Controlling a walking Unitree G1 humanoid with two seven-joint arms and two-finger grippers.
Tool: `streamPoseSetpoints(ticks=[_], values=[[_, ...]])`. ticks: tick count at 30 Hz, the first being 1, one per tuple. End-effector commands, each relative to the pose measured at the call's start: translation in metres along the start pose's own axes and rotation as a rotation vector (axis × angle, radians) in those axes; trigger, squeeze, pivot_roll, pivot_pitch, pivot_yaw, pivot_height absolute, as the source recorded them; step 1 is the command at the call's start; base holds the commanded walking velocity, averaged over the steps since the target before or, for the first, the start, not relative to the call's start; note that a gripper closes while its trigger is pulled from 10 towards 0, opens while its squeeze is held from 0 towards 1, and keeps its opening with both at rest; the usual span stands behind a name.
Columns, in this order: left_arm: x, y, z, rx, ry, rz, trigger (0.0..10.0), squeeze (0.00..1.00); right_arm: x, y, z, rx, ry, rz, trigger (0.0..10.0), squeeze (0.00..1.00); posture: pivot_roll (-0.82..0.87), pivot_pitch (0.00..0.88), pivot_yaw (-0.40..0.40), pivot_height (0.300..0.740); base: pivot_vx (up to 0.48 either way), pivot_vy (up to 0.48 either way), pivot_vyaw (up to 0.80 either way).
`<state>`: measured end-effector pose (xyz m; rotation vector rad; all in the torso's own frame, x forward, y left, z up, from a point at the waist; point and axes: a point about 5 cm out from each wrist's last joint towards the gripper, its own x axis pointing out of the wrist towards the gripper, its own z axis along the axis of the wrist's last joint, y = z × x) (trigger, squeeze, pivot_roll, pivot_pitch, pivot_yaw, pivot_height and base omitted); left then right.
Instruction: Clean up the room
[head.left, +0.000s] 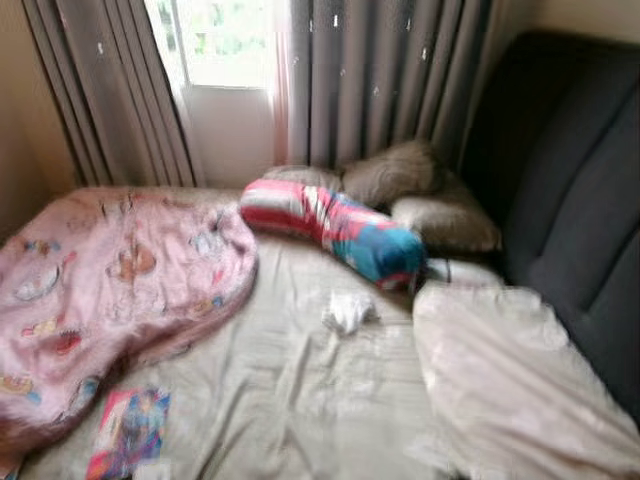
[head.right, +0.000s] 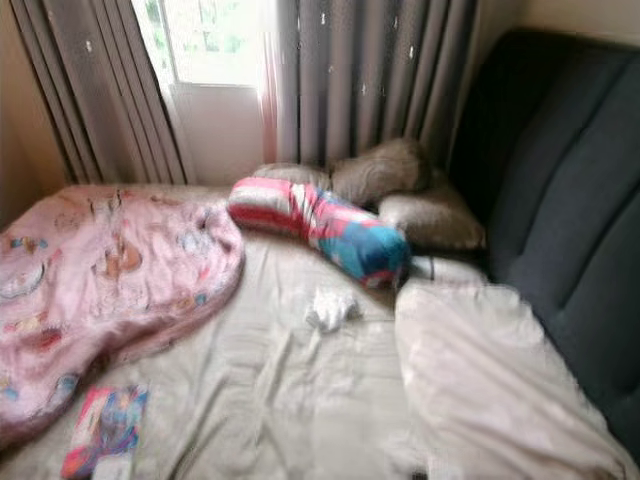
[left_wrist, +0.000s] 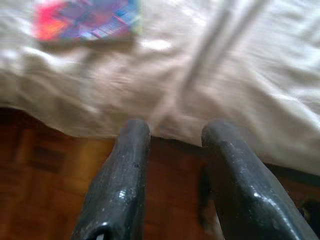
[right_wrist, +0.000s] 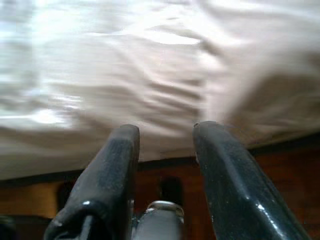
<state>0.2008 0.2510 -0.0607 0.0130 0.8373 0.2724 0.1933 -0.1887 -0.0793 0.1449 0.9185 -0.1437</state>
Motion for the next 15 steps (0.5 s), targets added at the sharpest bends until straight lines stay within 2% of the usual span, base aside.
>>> streamPoseSetpoints(ticks=[1,7,15], values=[[0.001,-0.011,0.001,0.006,0.002,-0.022,10.0,0.00,-0.001,-0.011,0.000,-0.002,-0.003,-0.028,10.0,0.00,-0.01,0.000,-0.012,0.740,0.000,0.480,0.00],[0.000,-0.011,-0.004,0.004,0.007,-0.020,10.0,0.00,-0.001,-0.010,0.000,-0.005,-0.001,-0.026,10.0,0.00,0.00,0.000,-0.017,0.740,0.000,0.480,0.00],[-0.001,-0.002,-0.005,0.000,0.011,-0.009,10.0,0.00,-0.001,-0.010,-0.001,-0.013,0.004,-0.022,10.0,0.00,0.00,0.000,-0.013,0.740,0.000,0.480,0.00]])
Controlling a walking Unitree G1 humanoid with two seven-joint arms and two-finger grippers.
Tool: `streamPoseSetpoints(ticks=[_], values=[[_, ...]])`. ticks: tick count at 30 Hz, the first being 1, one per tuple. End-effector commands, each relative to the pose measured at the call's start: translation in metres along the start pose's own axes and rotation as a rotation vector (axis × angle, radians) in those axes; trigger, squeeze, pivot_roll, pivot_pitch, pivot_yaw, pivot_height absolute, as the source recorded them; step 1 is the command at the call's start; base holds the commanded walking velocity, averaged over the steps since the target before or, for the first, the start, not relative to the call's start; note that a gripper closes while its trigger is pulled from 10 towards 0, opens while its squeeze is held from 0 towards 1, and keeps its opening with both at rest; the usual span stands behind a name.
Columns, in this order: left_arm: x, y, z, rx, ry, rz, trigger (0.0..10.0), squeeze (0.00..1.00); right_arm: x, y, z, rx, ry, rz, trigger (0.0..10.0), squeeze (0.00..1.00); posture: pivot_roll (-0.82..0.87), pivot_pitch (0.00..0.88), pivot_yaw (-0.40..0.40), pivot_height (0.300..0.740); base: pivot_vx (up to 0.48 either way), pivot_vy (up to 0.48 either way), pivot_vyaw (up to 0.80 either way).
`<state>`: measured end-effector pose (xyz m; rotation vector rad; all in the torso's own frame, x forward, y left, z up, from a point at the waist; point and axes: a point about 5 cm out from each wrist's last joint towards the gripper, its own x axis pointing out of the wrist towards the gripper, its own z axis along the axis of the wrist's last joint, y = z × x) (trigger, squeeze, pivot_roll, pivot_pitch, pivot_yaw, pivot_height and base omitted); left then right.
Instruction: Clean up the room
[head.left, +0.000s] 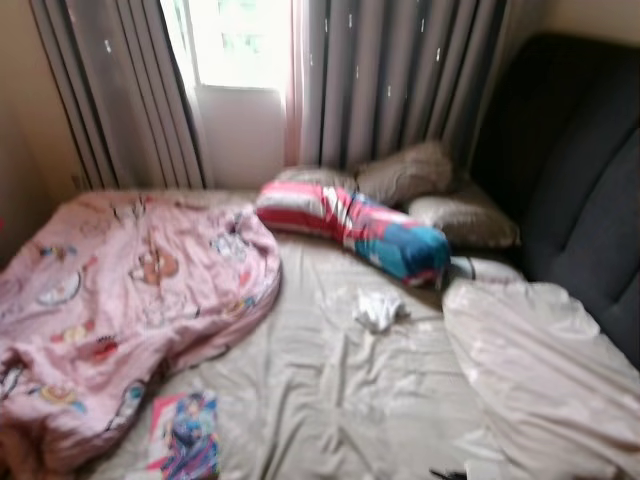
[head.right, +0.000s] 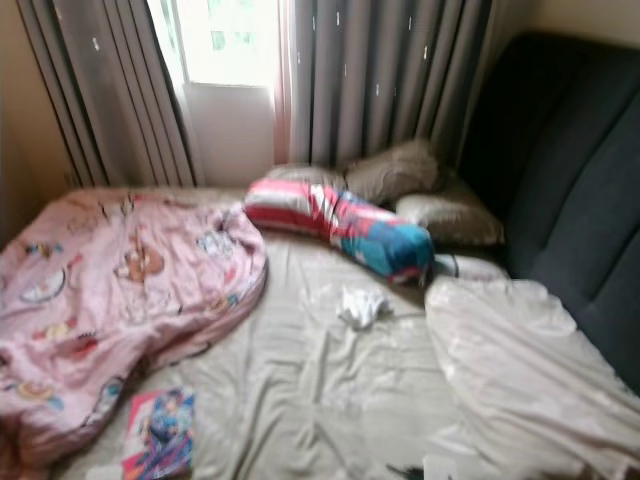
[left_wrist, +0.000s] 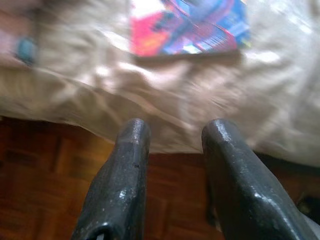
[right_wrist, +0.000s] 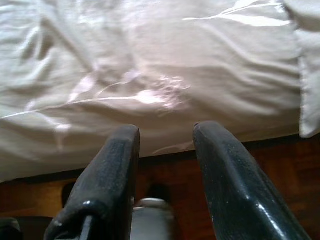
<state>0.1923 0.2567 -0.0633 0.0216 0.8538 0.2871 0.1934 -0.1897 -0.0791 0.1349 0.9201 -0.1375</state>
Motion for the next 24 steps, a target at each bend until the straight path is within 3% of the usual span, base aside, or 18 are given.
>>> streamPoseSetpoints(ticks=[1,18,24], values=[[0.001,-0.009,0.003,-0.003,-0.006,-0.025,10.0,0.00,-0.001,-0.009,-0.001,-0.002,0.003,-0.023,10.0,0.00,0.00,0.000,-0.013,0.740,0.000,0.480,0.00],[0.000,-0.001,0.000,-0.003,0.000,-0.018,10.0,0.00,-0.001,-0.008,0.001,-0.001,-0.010,-0.016,10.0,0.00,-0.01,0.001,-0.009,0.740,0.000,0.477,0.00],[0.002,-0.016,0.006,0.001,-0.010,-0.034,10.0,0.00,-0.001,-0.008,0.002,0.000,-0.015,-0.011,10.0,0.00,0.00,0.001,-0.006,0.740,0.000,0.466,0.66]])
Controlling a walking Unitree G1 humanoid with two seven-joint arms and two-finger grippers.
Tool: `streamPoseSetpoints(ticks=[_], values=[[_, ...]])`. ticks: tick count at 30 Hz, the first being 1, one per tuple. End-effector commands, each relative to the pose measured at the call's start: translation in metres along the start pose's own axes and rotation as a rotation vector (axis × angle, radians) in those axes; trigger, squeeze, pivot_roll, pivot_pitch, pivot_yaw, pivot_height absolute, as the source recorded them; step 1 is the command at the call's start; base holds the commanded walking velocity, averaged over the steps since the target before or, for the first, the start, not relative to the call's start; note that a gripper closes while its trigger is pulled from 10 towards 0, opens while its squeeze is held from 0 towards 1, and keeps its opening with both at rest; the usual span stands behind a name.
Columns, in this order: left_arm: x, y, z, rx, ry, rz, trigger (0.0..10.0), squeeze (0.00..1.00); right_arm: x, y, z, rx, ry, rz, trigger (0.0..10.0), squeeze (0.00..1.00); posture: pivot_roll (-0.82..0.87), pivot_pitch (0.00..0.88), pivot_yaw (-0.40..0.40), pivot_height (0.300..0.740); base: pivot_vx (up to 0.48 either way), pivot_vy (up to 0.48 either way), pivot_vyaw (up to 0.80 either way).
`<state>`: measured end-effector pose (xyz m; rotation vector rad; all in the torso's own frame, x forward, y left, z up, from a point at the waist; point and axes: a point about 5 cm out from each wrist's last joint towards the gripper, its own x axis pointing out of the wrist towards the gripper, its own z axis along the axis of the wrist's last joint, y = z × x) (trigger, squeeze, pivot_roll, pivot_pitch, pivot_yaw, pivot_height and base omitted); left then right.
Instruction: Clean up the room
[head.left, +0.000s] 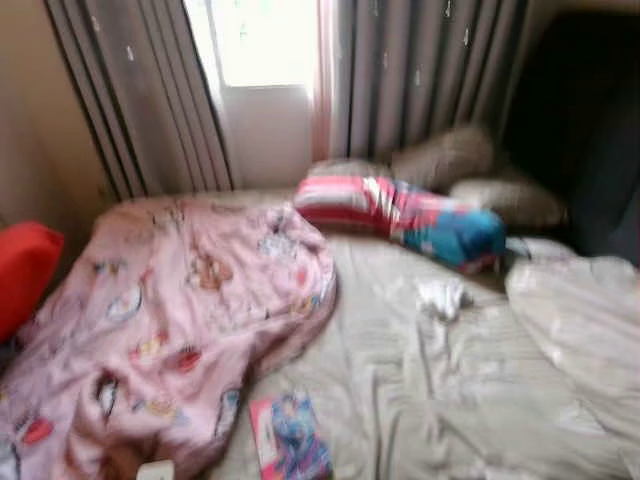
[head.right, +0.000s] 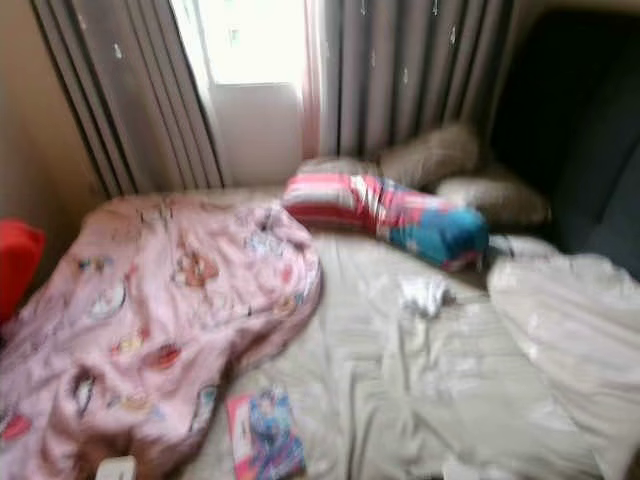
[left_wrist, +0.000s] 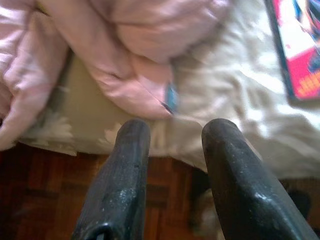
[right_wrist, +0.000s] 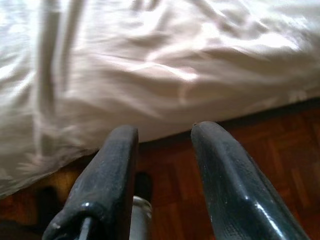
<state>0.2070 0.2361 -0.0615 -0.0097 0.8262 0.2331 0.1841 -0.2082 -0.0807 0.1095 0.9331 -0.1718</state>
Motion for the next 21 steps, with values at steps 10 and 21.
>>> streamPoseSetpoints(ticks=[10,21], values=[[-0.003,0.019,-0.008,0.009,0.012,0.036,10.0,0.00,0.002,0.014,0.011,0.027,-0.038,0.048,10.0,0.00,-0.01,0.000,0.003,0.740,0.000,0.165,0.13],[0.002,0.015,0.018,-0.023,-0.062,-0.004,10.0,0.00,0.002,0.014,0.013,0.023,-0.053,0.051,10.0,0.00,-0.01,0.000,0.003,0.740,0.000,0.000,0.00]])
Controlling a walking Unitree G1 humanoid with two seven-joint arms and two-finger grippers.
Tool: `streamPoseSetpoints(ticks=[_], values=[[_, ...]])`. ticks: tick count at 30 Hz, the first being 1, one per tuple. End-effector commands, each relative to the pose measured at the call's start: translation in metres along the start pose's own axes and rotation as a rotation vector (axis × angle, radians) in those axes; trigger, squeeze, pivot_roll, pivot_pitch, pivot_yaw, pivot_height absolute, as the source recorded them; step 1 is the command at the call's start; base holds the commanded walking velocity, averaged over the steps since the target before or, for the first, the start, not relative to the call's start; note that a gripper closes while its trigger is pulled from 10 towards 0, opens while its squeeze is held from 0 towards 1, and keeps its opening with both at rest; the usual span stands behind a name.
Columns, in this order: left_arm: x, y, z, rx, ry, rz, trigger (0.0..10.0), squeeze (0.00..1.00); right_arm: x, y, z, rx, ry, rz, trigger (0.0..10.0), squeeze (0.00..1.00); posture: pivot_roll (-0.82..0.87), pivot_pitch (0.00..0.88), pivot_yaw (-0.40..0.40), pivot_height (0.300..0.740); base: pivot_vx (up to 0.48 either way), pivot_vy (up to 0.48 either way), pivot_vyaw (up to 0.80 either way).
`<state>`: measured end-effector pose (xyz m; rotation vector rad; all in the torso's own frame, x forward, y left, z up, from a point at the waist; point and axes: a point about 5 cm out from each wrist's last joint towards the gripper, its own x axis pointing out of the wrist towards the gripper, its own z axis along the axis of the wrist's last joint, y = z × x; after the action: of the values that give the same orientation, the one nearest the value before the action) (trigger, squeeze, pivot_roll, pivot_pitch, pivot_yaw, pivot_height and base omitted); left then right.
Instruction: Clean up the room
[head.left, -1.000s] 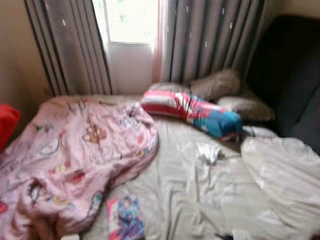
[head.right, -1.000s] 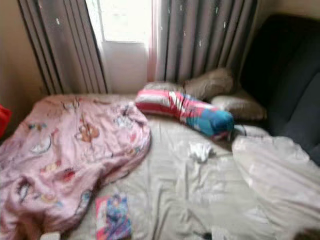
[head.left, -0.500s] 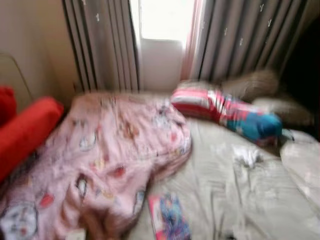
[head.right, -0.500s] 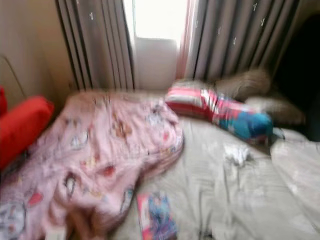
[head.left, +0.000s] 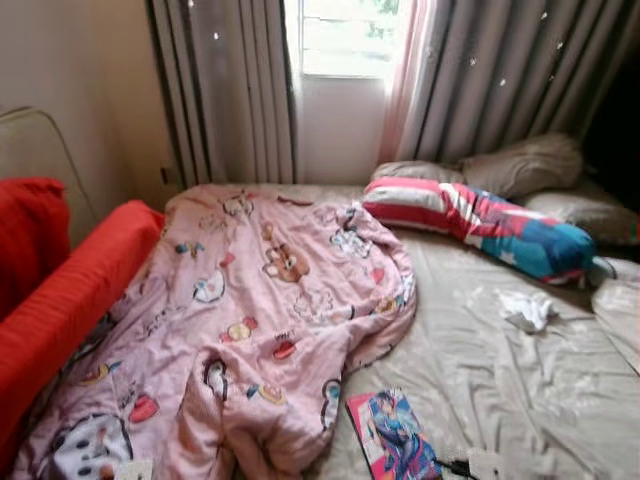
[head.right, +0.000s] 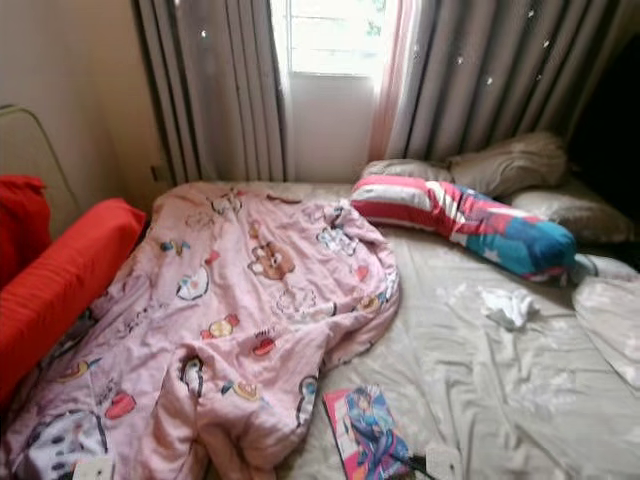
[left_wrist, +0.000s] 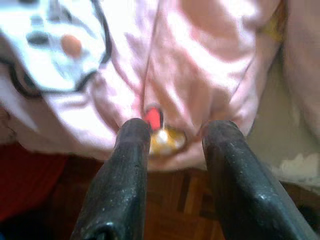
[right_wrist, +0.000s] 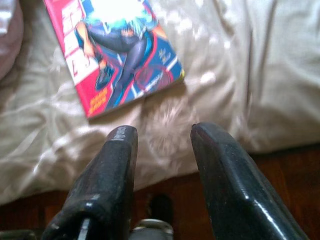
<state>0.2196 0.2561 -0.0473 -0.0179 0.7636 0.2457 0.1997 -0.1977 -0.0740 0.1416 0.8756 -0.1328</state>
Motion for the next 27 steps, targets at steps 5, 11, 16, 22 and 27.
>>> streamPoseSetpoints(ticks=[5,11,16,22,27], values=[[0.000,-0.015,-0.004,0.010,0.005,-0.024,10.0,0.00,0.000,0.000,-0.002,0.007,0.002,0.000,10.0,0.00,-0.01,0.000,0.003,0.740,0.000,0.000,0.00],[0.000,-0.042,-0.008,0.045,0.012,-0.058,10.0,0.00,0.000,0.000,-0.002,0.003,0.002,0.003,10.0,0.00,-0.01,0.000,0.006,0.740,0.000,0.000,0.00],[0.000,-0.042,-0.009,0.042,0.011,-0.061,10.0,0.00,0.000,0.001,-0.002,-0.005,0.000,0.010,10.0,0.00,-0.01,0.000,0.007,0.740,0.000,0.000,0.00],[0.000,-0.038,-0.005,0.039,-0.008,-0.057,10.0,0.00,0.000,0.001,-0.001,-0.014,-0.006,0.014,10.0,0.00,-0.01,0.000,0.006,0.740,0.000,0.000,0.00],[0.001,-0.035,0.000,0.030,-0.028,-0.056,10.0,0.00,0.000,0.002,0.000,-0.008,-0.012,0.016,10.0,0.00,-0.01,0.000,0.003,0.740,0.000,0.000,0.00]])
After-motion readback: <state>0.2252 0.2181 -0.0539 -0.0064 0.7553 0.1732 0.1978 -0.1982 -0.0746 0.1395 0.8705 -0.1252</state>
